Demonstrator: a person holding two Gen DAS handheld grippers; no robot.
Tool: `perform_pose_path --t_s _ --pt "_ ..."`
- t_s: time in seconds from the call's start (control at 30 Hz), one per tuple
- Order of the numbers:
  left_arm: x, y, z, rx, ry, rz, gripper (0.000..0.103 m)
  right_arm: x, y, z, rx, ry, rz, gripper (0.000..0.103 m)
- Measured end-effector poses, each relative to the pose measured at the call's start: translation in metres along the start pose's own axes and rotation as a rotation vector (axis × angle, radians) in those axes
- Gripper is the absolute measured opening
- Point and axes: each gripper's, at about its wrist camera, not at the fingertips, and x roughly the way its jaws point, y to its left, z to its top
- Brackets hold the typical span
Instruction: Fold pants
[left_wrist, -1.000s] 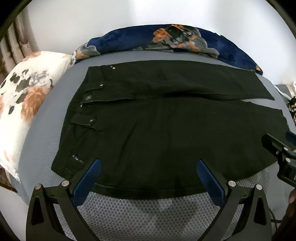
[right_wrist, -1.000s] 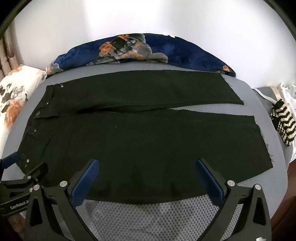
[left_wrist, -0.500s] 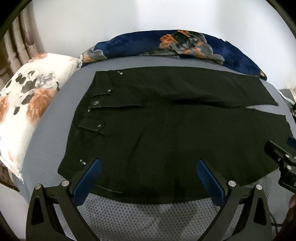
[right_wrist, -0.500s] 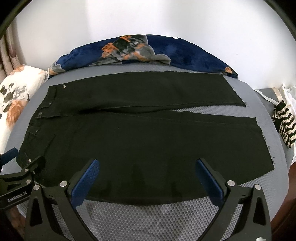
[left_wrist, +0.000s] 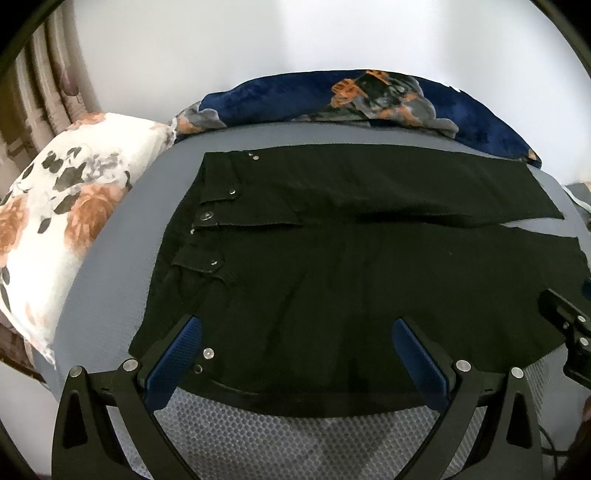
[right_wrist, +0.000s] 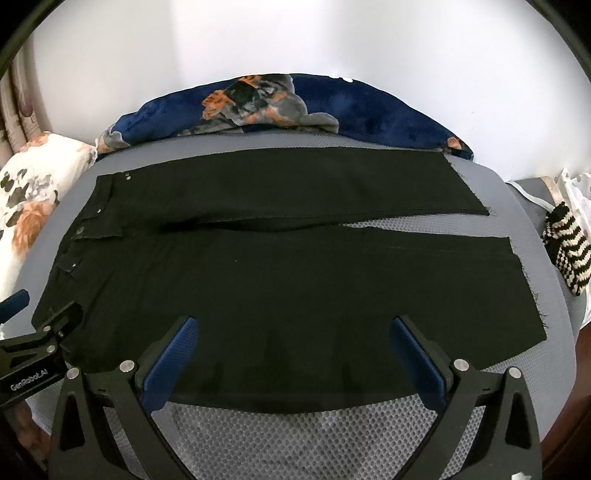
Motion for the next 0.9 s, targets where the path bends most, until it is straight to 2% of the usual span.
perform_pose_path --t_s 0.9 --pt "0.005 0.014 0.015 -0.024 -0.021 0.041 0.102 -0.001 -0.003 0.014 -0.013 -0.037 -0.004 0.102"
